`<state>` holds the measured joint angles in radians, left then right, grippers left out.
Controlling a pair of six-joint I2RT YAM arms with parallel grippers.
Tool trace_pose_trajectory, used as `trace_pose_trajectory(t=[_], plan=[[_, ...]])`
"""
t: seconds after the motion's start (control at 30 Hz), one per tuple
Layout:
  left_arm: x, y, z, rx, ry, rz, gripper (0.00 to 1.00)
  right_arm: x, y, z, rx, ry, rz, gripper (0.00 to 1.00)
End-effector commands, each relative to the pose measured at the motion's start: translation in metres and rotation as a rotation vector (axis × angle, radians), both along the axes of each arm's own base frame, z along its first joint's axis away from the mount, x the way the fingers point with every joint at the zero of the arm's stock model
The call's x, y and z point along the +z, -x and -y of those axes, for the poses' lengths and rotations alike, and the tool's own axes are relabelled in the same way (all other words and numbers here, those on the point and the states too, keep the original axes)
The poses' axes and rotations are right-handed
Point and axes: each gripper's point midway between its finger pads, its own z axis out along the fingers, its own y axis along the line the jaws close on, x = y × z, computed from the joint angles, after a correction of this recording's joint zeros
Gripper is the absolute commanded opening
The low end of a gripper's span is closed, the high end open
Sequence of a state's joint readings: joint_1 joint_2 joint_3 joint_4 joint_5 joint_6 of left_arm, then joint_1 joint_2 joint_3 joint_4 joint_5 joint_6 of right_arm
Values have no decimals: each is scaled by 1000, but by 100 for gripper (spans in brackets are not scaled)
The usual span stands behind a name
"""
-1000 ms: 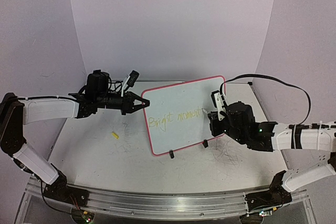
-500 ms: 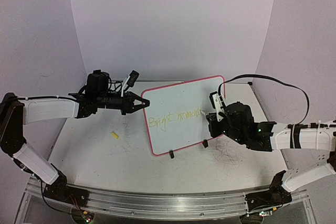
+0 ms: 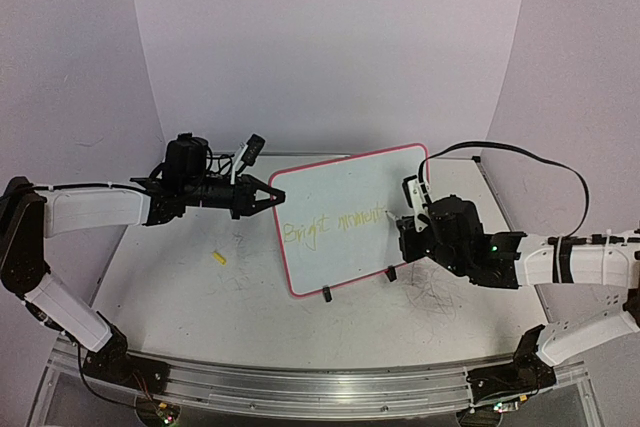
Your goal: Write a sentence on the whiteboard
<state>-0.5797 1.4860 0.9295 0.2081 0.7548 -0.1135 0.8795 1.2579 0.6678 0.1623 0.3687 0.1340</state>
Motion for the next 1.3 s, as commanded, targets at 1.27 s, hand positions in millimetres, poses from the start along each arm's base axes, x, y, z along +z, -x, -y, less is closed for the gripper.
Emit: trace_pose_trajectory(t=[1.27], plan=[[-27, -5, -3, 25, -106, 33, 0, 17, -5, 22, -25, -67, 21, 0]])
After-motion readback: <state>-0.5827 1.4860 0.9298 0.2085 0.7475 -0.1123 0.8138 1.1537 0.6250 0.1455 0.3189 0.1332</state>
